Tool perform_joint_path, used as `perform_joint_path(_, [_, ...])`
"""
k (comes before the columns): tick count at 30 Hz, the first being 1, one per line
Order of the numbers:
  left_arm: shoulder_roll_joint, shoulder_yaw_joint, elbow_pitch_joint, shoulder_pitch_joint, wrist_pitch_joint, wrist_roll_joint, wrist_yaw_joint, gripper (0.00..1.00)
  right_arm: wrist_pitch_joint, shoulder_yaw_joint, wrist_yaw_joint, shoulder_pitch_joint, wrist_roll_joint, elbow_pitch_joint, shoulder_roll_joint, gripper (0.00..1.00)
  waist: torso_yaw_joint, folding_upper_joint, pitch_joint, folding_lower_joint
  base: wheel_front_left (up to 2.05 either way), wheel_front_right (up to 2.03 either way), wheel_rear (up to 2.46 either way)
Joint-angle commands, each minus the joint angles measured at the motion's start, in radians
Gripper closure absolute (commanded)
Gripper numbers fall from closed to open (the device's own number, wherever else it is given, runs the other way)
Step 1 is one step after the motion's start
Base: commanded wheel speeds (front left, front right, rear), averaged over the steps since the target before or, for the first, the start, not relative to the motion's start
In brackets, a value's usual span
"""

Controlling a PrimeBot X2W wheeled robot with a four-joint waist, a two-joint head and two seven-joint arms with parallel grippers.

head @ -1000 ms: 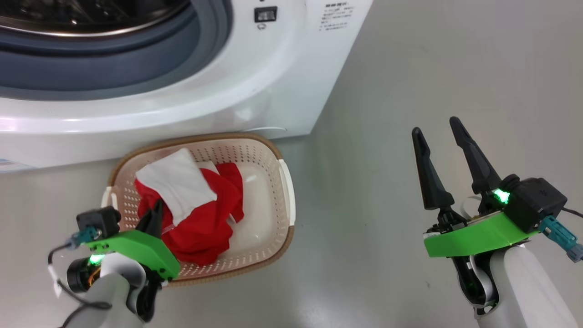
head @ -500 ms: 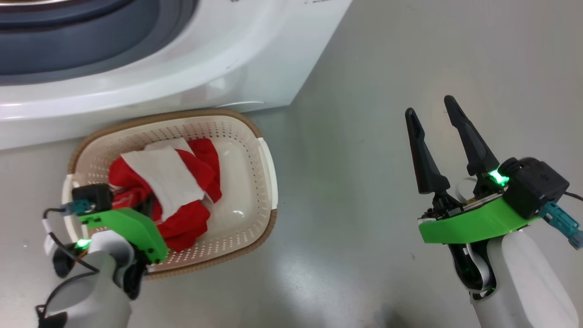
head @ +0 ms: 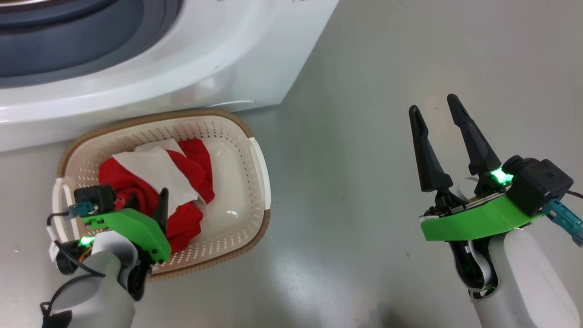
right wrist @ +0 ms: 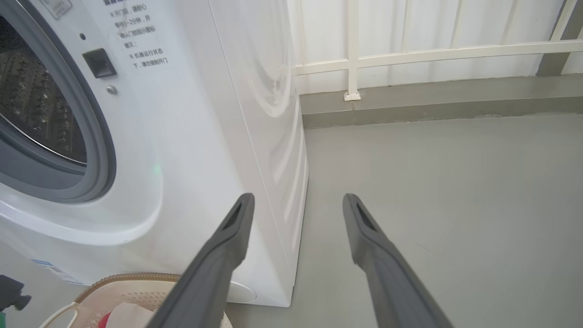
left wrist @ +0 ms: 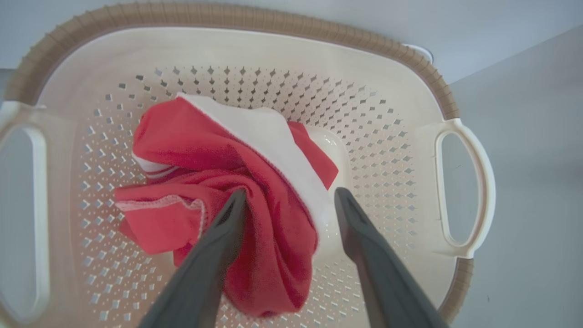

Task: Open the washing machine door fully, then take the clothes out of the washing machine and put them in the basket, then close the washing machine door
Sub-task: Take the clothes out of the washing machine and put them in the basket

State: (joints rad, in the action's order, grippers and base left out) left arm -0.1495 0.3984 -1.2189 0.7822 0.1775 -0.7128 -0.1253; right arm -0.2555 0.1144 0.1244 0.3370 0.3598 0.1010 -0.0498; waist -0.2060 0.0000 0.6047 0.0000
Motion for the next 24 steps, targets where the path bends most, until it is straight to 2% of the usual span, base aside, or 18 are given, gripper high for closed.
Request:
perform_joint_path(1, [-0.031, -0.01, 0.021, -0.021, 0.028, -0.008, -0.005, 0.0, -0.006, 0.017, 0.006, 0.001, 0.001, -0.018, 0.0, 0.0, 0.012, 0.0, -0.02, 0.0, 0.0, 0.0, 0.0])
perform_joint_path(8, [-0.042, 0.023, 0.126, -0.071, 0.083, 0.001, -0.005, 0.0, -0.006, 0.0, 0.006, -0.012, -0.018, -0.008, 0.0, 0.0, 0.051, 0.0, -0.098, 0.0, 0.0, 0.0, 0.0])
perform_joint_path(13, [-0.064, -0.066, 0.296, -0.138, 0.084, 0.06, -0.005, 0.0, -0.006, -0.016, 0.006, -0.031, -0.038, 0.001, 0.0, 0.0, 0.088, 0.0, -0.161, 0.0, 0.0, 0.0, 0.0])
perform_joint_path(24, [-0.007, -0.254, 0.567, -0.291, 0.084, 0.233, -0.002, 0.0, -0.006, -0.038, 0.006, -0.086, -0.083, 0.014, 0.0, 0.0, 0.14, 0.0, -0.293, 0.0, 0.0, 0.0, 0.0])
